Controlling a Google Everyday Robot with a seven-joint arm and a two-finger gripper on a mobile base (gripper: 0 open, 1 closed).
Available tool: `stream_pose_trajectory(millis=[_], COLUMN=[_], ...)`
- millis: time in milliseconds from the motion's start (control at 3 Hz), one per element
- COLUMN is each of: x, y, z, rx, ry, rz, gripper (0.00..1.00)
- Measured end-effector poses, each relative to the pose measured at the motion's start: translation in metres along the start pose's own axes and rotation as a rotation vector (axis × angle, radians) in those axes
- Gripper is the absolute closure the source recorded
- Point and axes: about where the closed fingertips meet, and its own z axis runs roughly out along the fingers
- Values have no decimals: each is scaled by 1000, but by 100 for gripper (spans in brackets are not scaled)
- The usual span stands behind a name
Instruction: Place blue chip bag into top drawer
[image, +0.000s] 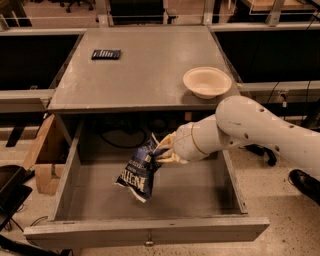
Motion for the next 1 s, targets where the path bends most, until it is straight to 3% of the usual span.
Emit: stream_pose_trajectory(millis=[1000], x=[0], y=[0], z=[0], rx=[0], ry=[0], rz=[0], gripper=[16])
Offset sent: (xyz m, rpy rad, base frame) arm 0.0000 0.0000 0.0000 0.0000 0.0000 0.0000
